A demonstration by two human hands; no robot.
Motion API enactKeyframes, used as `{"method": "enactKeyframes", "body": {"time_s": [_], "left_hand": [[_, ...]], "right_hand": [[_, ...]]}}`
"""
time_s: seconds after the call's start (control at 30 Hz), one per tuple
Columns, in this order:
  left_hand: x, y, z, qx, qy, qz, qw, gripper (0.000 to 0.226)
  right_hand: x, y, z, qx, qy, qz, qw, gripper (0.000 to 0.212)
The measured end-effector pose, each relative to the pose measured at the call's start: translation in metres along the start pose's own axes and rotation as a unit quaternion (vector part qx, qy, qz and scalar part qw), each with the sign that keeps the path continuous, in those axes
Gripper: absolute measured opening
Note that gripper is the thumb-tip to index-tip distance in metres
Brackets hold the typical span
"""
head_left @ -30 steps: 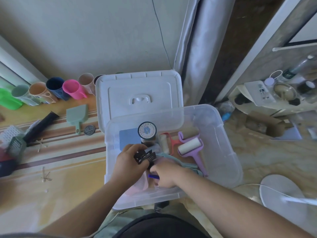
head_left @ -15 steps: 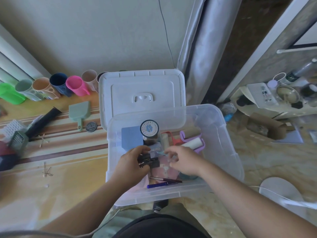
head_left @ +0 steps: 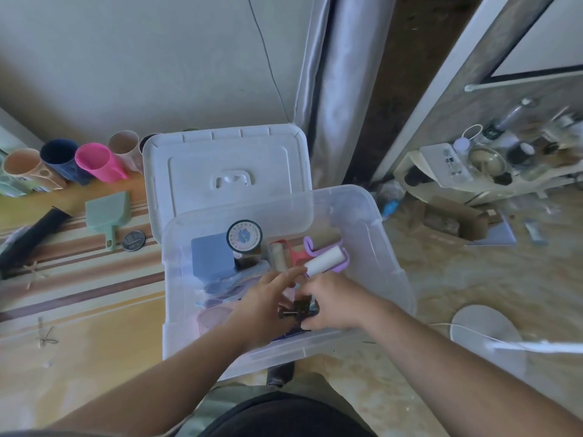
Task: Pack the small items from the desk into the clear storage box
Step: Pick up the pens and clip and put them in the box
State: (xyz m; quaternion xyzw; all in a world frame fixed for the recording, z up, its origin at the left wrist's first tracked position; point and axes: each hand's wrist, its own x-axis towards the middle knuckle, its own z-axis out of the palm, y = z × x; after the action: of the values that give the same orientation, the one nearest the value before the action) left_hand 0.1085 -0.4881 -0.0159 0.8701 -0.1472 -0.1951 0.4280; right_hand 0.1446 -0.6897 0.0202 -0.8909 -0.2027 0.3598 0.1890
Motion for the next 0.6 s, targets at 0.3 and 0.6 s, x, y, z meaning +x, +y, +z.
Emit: {"method": "enactKeyframes", "body": {"time_s": [0.3,0.6], "left_hand": [[-0.006,-0.02,-0.002,0.158,0.032,-0.06,0.985,0.057],[-0.013,-0.027,-0.004,0.215,0.006,-0.086,0.973,0.047]], "right_hand": [[0.002,0.069,0.009,-0.212,-0.006,0.083,0.974,0.036],[0.02,0.074,0.022,-0.232,-0.083,0.144,0.958,0.035]]}}
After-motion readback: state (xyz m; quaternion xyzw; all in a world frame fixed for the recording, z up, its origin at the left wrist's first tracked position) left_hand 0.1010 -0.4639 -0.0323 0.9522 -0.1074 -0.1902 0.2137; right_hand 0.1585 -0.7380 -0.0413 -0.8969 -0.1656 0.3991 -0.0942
